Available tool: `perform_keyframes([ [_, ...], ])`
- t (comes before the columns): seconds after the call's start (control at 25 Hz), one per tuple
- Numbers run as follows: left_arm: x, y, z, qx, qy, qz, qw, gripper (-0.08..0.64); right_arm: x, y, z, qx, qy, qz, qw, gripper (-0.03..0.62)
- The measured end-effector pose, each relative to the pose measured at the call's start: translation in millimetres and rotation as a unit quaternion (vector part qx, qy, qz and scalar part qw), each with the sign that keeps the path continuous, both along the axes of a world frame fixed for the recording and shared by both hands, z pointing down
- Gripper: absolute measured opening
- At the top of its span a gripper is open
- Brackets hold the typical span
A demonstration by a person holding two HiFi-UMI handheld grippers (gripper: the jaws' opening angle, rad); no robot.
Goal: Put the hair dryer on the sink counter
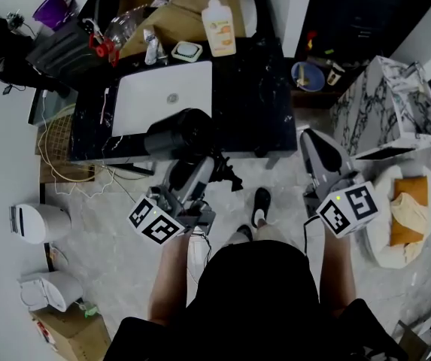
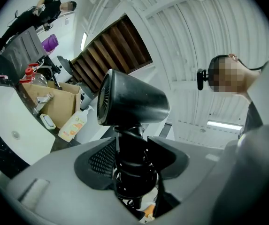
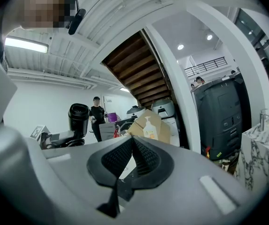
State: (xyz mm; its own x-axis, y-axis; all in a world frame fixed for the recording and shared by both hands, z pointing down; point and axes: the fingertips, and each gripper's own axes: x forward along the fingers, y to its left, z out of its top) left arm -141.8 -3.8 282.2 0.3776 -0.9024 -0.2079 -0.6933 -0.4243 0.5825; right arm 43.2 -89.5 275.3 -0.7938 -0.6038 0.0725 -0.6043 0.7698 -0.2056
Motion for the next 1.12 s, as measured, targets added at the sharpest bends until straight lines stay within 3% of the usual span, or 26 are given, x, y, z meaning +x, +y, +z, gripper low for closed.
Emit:
perform_keyframes([
  [0.52, 3, -103, 29, -0.073, -0.007, 0.0, 0.9973, 0.209, 3, -97, 10, -0.013, -0.007, -0.014, 1.0, 0.009],
  [0.88, 15, -132, 60, -0.131, -0.011, 0.014, 0.9913, 0.208, 18, -135, 17, -0.015, -0.001, -0.009, 1.0, 0.009],
  [1.12, 14, -139, 82, -0.169, -0.005, 0.023, 0.9854, 0.208, 6, -137, 30, -0.035, 0.009, -0.017, 0.999, 0.009],
])
